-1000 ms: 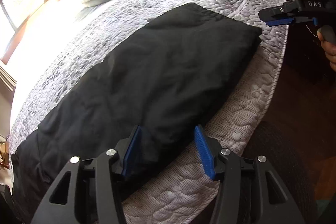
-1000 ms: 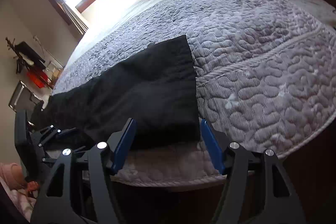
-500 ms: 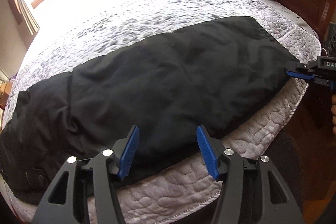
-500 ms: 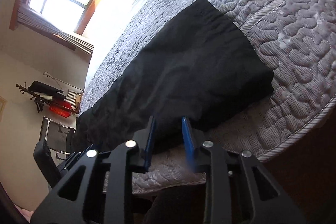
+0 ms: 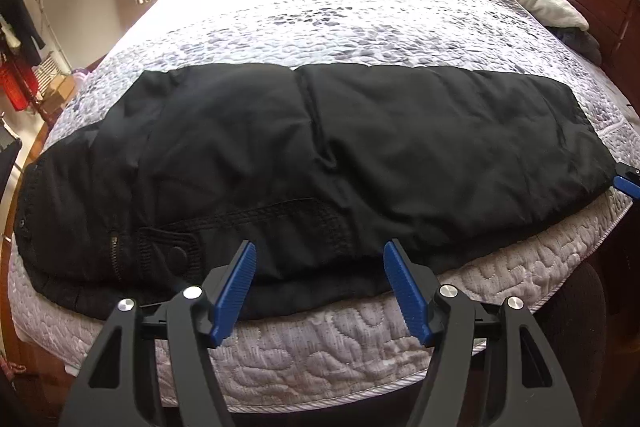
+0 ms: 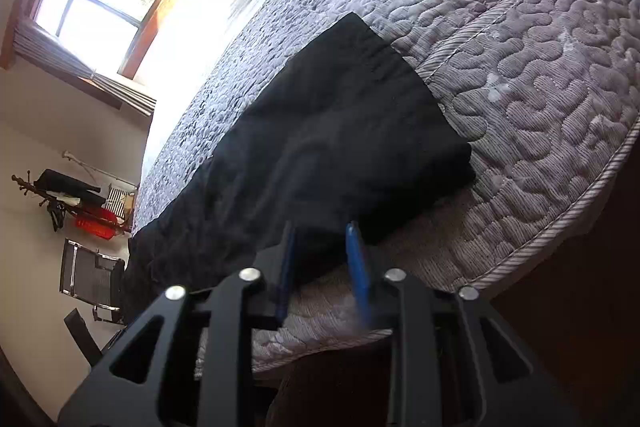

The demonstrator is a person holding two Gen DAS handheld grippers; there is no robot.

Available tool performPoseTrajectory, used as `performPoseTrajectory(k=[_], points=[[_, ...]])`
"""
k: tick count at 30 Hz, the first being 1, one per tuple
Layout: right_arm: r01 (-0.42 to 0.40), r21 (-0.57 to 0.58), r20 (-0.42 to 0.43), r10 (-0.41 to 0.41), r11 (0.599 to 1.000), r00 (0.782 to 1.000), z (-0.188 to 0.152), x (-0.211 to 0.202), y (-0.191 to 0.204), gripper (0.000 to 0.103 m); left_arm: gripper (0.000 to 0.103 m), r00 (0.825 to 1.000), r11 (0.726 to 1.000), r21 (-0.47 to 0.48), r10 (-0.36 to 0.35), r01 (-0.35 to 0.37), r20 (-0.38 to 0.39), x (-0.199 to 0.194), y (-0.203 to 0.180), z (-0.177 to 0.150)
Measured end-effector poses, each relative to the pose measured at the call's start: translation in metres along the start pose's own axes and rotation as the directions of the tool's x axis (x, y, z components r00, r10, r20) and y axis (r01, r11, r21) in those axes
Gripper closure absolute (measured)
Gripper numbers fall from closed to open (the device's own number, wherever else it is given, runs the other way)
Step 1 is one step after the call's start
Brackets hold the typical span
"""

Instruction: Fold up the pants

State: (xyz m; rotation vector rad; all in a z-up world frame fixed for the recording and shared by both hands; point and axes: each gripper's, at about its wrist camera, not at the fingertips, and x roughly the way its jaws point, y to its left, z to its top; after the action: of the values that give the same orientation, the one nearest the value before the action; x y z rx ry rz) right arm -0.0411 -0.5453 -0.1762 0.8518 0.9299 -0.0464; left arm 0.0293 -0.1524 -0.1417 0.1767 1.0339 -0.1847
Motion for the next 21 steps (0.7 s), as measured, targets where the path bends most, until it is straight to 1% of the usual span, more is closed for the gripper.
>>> performPoseTrajectory(k=[2, 3, 6, 8, 9, 10, 12, 14, 15, 16, 18, 21], points=[[0.014, 0.025, -0.001, -0.014, 1.0, 1.0, 0.0, 0.005, -0.003, 0.073, 0.034, 1.0, 1.0, -0.014, 0.012, -0.012, -0.006, -0.002, 0.011, -0.004], [0.017, 0.035, -0.001, -0.017, 0.999, 1.0, 0.001, 0.007, -0.005, 0.073, 0.031, 1.0, 1.0, -0.019, 0.018, -0.018, -0.007, -0.001, 0.012, -0.004], [0.0, 0.078, 0.007, 0.0, 0.997, 1.0, 0.004, 0.014, -0.01, 0.073, 0.027, 1.0, 0.999, -0.028, 0.027, -0.027, -0.001, -0.002, 0.014, -0.005], [0.002, 0.114, 0.002, -0.003, 0.993, 1.0, 0.007, 0.018, -0.013, 0.073, 0.026, 1.0, 0.999, -0.031, 0.029, -0.029, -0.002, 0.001, 0.016, -0.003], [-0.009, 0.118, 0.009, 0.008, 0.993, 1.0, 0.009, 0.017, -0.013, 0.08, 0.026, 1.0, 0.999, -0.035, 0.029, -0.029, -0.001, 0.0, 0.021, -0.003], [-0.029, 0.102, 0.022, 0.027, 0.994, 0.999, 0.009, 0.015, -0.011, 0.103, 0.026, 1.0, 0.999, -0.04, 0.028, -0.028, 0.0, -0.002, 0.026, -0.003], [-0.043, 0.094, 0.044, 0.039, 0.995, 0.998, 0.009, 0.01, -0.008, 0.103, 0.023, 0.999, 0.998, -0.053, 0.031, -0.031, 0.007, -0.005, 0.03, -0.004], [-0.029, 0.095, 0.035, 0.026, 0.995, 0.999, 0.009, 0.006, -0.008, 0.103, 0.022, 0.999, 0.997, -0.06, 0.038, -0.038, 0.006, -0.003, 0.032, -0.004], [-0.021, 0.107, 0.026, 0.019, 0.994, 0.999, 0.008, 0.005, -0.01, 0.098, 0.022, 0.999, 0.997, -0.063, 0.04, -0.04, 0.002, -0.003, 0.033, -0.004], [-0.025, 0.126, 0.023, 0.022, 0.992, 0.999, 0.007, 0.003, -0.012, 0.082, 0.022, 0.999, 0.997, -0.067, 0.042, -0.042, 0.0, -0.003, 0.036, -0.005], [-0.036, 0.156, 0.029, 0.032, 0.987, 0.999, 0.004, 0.0, -0.019, 0.064, 0.022, 0.999, 0.996, -0.076, 0.046, -0.046, -0.001, -0.004, 0.038, -0.007], [-0.009, 0.175, 0.023, 0.005, 0.985, 1.0, 0.0, 0.002, -0.027, 0.063, 0.022, 0.999, 0.995, -0.086, 0.046, -0.046, -0.011, -0.003, 0.042, -0.008]])
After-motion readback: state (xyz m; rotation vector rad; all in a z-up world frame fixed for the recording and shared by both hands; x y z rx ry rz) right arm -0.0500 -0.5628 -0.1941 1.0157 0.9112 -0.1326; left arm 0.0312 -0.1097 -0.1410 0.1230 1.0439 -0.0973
